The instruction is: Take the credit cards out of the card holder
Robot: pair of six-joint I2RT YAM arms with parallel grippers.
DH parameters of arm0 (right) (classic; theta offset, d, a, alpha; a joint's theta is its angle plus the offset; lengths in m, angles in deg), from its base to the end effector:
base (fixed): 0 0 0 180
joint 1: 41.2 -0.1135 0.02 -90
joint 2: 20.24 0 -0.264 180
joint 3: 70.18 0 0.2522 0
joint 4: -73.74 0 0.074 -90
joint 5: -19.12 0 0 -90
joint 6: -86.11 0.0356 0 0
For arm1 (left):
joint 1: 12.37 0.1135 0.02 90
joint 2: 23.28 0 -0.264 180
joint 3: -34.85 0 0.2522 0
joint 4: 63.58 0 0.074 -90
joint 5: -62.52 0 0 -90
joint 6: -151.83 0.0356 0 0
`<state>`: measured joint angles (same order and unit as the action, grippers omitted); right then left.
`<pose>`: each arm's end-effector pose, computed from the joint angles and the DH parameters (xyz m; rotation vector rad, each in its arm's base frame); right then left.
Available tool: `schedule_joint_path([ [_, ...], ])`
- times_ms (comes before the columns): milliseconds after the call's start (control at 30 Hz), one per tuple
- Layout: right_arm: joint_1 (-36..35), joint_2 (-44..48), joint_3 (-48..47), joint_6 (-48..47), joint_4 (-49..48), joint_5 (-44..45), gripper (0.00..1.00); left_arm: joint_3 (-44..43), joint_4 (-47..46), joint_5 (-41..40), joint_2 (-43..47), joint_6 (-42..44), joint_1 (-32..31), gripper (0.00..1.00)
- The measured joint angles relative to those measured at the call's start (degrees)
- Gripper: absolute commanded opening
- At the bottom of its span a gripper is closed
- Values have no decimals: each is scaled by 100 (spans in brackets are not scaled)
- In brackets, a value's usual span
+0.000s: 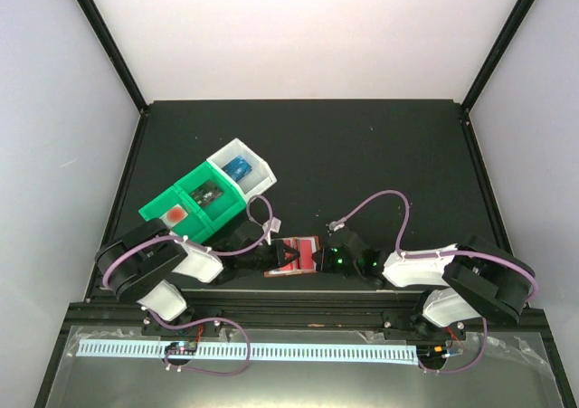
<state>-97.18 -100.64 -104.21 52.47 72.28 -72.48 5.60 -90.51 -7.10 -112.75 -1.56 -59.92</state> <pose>0.1265 0.1892 0.1139 -0.0064 2.5777 0.9090 0.1478 -0.1800 0.0997 -0.1046 2.5166 -1.3701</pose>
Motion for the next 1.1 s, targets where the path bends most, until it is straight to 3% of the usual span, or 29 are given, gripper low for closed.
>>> schedule_joint_path([
  [100, -20, 0, 2, 15, 0, -2, 1, 17, 225, -2, 179, 83, 57, 10],
  [233, -24, 0, 7, 37, -4, -2, 1, 149, 498, -52, 361, 179, 111, 2],
  [633, -24, -4, 11, 55, -13, 0, 1, 173, 907, -94, 907, 293, 136, 2],
  [900, -24, 286, -17, -151, 479, 129, 4, 177, 1967, -420, 2159, 485, 181, 2],
  [1100, -28, 1209, -15, -723, 938, 201, 9, 160, 2955, -522, 3368, 691, 619, 2],
])
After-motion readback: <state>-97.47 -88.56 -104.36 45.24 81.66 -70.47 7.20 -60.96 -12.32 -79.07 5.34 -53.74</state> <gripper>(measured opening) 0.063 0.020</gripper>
